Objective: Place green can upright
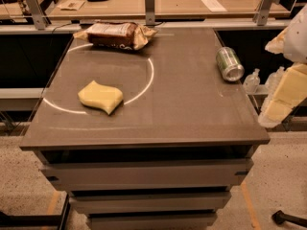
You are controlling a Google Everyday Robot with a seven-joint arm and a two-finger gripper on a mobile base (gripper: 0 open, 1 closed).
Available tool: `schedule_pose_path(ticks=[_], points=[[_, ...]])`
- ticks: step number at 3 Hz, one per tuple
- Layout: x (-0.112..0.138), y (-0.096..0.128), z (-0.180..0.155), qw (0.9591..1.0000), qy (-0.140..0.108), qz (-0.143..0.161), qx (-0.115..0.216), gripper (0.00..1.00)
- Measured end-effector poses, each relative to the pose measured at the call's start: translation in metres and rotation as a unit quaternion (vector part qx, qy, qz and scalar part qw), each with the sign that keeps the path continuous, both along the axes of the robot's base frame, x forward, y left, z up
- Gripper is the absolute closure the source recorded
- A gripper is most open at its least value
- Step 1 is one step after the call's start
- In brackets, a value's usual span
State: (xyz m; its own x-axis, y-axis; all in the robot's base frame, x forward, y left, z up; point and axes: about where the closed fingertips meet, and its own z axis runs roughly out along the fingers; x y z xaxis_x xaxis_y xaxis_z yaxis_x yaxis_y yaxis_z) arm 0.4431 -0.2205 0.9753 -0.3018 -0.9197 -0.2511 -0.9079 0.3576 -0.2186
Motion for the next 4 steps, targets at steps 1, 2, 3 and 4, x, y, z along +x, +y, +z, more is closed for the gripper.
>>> schedule_pose_path(ticks=[1, 2, 3, 4], points=[[0.009, -0.014, -0.009, 0.9962, 0.042, -0.072, 0.024, 0.00], [0.015, -0.028, -0.018, 0.9828, 0.067, -0.165, 0.049, 0.00], [0.020, -0.036, -0.023, 0.9688, 0.056, -0.233, 0.061, 0.00], [0.027, -0.038, -0.036, 0.9584, 0.032, -0.269, 0.091, 0.00]])
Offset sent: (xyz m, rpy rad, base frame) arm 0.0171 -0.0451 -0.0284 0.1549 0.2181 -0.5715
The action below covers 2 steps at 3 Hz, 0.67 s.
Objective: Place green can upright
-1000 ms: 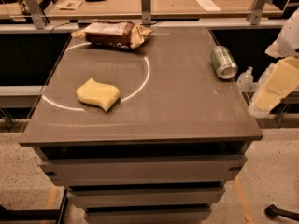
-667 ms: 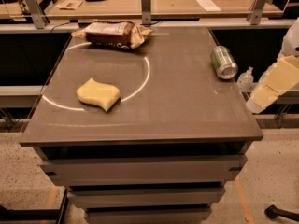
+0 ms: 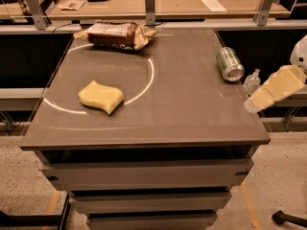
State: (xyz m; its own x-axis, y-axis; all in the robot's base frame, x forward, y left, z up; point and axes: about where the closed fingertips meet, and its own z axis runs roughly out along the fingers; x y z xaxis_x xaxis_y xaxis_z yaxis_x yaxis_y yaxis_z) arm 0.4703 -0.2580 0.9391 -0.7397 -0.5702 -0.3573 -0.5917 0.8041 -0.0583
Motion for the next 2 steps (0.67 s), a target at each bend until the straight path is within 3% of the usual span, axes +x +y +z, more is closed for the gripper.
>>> schedule_pose_path(ticks=[1, 2], points=[[0.026, 0.001, -0.012, 0.9988, -0.032, -0.033, 0.014, 0.00], [0.058, -0.003, -0.017, 0.9974, -0.031, -0.060, 0.027, 0.00]])
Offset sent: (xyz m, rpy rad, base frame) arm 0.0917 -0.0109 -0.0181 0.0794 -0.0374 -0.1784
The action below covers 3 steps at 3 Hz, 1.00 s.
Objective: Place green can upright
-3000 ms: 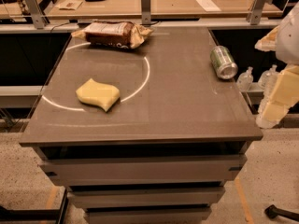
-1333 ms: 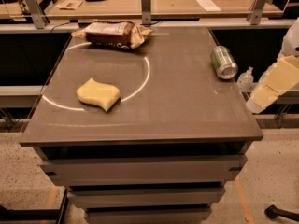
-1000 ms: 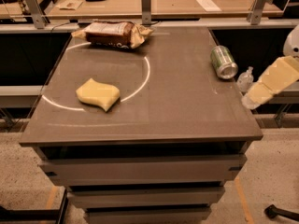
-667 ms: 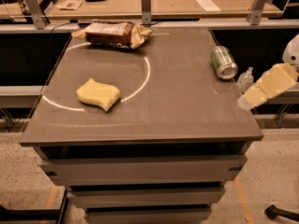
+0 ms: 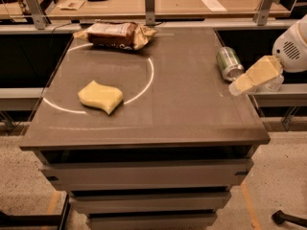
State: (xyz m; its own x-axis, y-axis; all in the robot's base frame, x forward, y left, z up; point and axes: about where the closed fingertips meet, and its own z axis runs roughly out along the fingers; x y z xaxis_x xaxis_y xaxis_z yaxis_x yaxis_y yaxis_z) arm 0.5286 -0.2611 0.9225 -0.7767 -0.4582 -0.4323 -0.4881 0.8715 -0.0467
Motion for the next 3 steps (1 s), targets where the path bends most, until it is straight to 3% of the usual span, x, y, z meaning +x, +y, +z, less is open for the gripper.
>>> schedule_pose_path(ticks=[2, 3], points=[[0.003, 0.001, -0.001, 1.0000, -0.001, -0.005, 0.008, 0.00], [0.025, 0.000, -0.009, 0.9989, 0.014, -0.028, 0.034, 0.00]])
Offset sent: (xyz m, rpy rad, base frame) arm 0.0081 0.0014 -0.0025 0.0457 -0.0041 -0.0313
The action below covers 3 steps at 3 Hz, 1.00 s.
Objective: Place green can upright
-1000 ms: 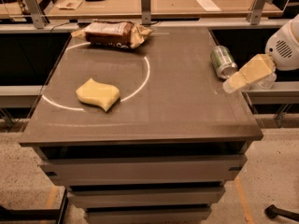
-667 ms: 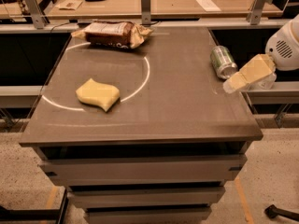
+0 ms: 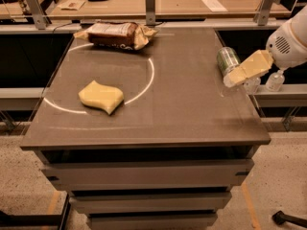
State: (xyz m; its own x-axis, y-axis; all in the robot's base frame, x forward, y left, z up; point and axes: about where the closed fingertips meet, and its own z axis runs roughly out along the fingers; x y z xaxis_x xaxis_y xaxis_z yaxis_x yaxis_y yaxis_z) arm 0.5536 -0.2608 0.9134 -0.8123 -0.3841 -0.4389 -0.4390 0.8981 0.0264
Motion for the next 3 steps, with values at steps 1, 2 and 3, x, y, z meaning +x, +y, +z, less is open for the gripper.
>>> schedule_pose_path(ticks=[1, 2, 3], points=[[0.033, -0.008, -0.005, 0.9991, 0.002, -0.036, 0.019, 0.00], [0.063, -0.010, -0.016, 0.9983, 0.001, -0.052, 0.026, 0.00], [0.087, -0.008, -0.030, 0.9983, -0.002, -0.051, 0.026, 0.00]])
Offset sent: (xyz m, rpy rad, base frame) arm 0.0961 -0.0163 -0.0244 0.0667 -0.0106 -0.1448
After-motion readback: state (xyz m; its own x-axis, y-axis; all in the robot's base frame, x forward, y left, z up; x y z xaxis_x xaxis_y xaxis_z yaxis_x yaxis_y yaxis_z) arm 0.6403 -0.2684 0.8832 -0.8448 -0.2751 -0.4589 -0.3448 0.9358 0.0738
